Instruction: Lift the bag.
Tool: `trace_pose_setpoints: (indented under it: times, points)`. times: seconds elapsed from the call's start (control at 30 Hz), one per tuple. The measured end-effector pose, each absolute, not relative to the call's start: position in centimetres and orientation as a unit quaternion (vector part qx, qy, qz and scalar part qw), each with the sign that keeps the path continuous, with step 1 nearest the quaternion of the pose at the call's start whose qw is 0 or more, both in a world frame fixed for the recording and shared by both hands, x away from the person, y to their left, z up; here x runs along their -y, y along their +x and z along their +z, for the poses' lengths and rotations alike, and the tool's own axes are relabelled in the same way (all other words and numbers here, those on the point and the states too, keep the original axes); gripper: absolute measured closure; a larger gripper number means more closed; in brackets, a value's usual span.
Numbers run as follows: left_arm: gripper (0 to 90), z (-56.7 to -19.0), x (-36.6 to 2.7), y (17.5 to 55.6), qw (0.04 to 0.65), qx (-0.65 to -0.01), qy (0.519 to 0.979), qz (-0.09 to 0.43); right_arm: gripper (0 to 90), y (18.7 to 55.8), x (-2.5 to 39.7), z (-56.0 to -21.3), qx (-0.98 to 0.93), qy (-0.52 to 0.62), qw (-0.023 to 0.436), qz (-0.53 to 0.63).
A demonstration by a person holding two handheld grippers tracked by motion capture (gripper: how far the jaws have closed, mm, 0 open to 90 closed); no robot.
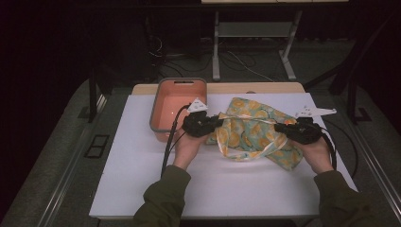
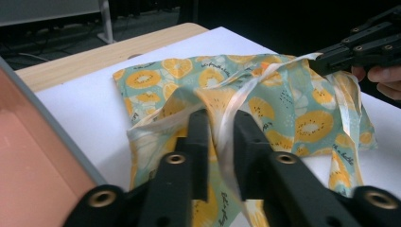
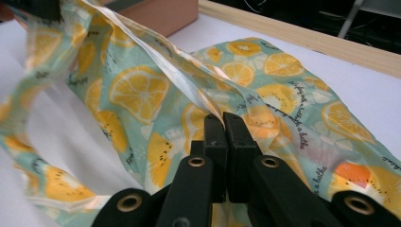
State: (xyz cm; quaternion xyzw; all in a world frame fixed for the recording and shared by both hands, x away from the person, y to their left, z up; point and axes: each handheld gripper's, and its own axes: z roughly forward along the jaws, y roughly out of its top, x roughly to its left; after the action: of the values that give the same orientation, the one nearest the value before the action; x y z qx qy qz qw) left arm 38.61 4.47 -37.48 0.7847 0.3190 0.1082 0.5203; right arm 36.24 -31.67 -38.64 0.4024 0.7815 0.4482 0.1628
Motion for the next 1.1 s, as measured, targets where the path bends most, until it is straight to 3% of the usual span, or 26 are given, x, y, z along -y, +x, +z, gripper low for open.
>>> trace_pose_setpoints:
  times: [0.1,0.17,0.27,0.67,0.97,1.1]
  points:
    - [61.0,-37.3,-5.0,38.1,0.513,-0.314,0.79,0.115,80.8,36.2,31.9,-38.6,-0.777,0.405,0.151,0.458]
    - [52.9,-37.1,-5.4,37.5,0.51,-0.309,0.793,0.124,67.8,36.1,32.0,-38.5,-0.772,0.409,0.143,0.464]
    - [41.6,-37.0,-5.8,36.9,0.509,-0.305,0.796,0.118,57.7,35.9,32.2,-38.3,-0.767,0.408,0.124,0.48]
    - [16.6,-36.6,-6.8,35.3,0.503,-0.283,0.809,0.112,18.3,35.4,32.6,-37.7,-0.754,0.411,0.136,0.493]
    - [7.7,-36.5,-9.2,33.1,0.507,-0.273,0.81,0.112,17.0,33.7,33.2,-36.6,-0.754,0.388,0.133,0.513]
    - [1.9,-36.9,-10.4,32.0,0.503,-0.271,0.813,0.11,12.3,32.6,33.0,-36.6,-0.762,0.372,0.133,0.513]
